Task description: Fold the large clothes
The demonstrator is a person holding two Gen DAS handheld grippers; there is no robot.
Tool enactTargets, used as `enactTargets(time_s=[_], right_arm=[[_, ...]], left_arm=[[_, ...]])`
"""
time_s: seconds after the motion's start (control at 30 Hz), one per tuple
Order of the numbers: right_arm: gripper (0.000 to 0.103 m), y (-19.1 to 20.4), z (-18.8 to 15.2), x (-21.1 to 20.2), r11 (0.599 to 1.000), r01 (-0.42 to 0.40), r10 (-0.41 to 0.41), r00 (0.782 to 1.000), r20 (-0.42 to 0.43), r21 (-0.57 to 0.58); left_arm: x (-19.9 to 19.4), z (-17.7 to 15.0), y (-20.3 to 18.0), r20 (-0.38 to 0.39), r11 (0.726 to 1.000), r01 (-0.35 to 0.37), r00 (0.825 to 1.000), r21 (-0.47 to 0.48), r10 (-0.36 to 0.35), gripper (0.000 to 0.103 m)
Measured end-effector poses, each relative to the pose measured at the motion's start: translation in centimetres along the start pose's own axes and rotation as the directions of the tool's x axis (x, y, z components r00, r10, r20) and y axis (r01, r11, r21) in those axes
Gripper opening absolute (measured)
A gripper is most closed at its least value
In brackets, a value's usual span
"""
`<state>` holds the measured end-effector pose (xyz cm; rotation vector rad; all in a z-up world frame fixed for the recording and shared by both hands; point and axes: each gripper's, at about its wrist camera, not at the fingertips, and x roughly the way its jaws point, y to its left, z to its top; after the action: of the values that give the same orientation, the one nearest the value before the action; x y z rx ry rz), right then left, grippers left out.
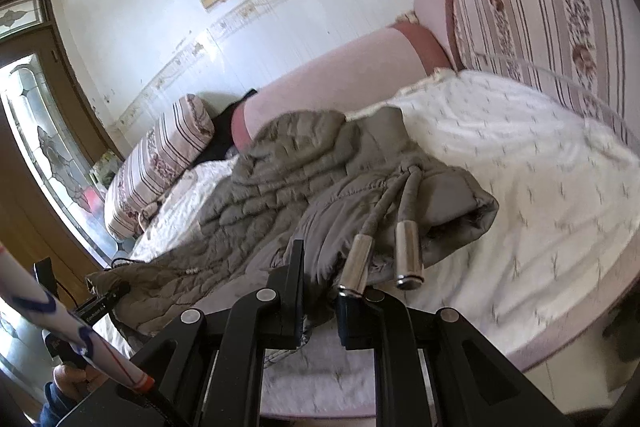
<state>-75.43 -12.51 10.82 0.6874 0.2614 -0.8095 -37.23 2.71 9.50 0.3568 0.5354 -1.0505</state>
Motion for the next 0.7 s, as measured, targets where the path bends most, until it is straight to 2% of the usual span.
enactTargets(time_s=[0.2,0.37,0.57,0.63,0.7], right_arm=[[0.012,1.7,5.0,0.9,0.999,-0.006,0.008,0.999,0.053,-0.037],[0.012,3.4,10.4,3.4,0.997,0.007,-0.001,0.996,0.087,-0.073],[0.012,4.6,17.9,10.0,0.996,0.049,-0.04,0.994,0.103,-0.081],[0.012,4.5,19.7,12.3,0.995,0.066,-0.058,0.993,0.102,-0.074],[0.012,4.1,21.7,15.3,0.994,0.092,-0.085,0.992,0.097,-0.064]], left_arm=[[0.3,5.0,-0.1,0.031,0.999,0.04,0.999,-0.019,-0.039,0.02],[2.3,10.5,0.2,0.044,0.997,0.06,0.997,-0.051,-0.058,0.021],[7.2,18.3,0.7,0.043,0.992,0.077,0.996,-0.096,-0.073,0.022],[9.6,20.9,0.6,0.032,0.992,0.076,0.997,-0.1,-0.073,0.026],[11.9,23.0,0.8,0.011,0.989,0.089,0.996,-0.121,-0.089,0.035]])
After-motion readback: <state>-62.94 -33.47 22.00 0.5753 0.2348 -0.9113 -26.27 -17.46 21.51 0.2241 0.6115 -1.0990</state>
